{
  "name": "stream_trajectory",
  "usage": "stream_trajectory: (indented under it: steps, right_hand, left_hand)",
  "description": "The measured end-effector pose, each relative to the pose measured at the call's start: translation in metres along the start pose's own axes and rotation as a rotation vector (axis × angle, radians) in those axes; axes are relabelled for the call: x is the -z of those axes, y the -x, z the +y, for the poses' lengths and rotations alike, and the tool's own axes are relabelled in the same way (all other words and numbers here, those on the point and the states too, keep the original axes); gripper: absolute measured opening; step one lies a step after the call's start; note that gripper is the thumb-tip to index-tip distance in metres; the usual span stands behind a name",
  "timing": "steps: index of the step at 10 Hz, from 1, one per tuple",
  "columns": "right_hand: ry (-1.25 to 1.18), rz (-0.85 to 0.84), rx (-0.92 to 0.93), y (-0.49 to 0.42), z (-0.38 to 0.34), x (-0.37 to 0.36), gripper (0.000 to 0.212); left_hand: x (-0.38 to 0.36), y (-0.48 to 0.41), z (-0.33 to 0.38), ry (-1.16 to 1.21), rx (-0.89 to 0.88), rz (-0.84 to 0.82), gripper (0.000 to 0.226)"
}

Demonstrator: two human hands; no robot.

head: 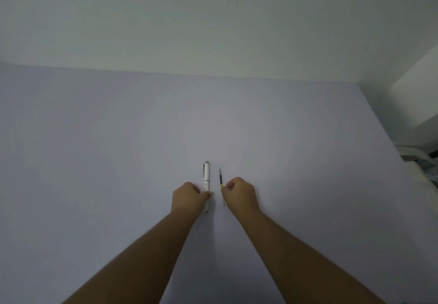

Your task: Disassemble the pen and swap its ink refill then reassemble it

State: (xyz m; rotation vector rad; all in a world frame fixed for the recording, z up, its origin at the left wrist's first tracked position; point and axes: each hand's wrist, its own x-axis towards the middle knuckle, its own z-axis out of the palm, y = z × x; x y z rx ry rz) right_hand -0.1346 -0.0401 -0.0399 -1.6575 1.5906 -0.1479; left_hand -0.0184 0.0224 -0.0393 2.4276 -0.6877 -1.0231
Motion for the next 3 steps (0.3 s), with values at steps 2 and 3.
stream_trajectory:
  steps: [2,3]
  right_hand:
    - [0.017,0.039,0.071,0.000,-0.015,0.016,0.028]
    - [0.046,0.130,0.192,-0.003,-0.043,0.037,0.033]
  left_hand:
    - [0.023,0.012,0.013,-0.021,-0.095,0.107,0.051]
    - [0.049,0.020,0.039,-0.073,-0.198,0.211,0.057]
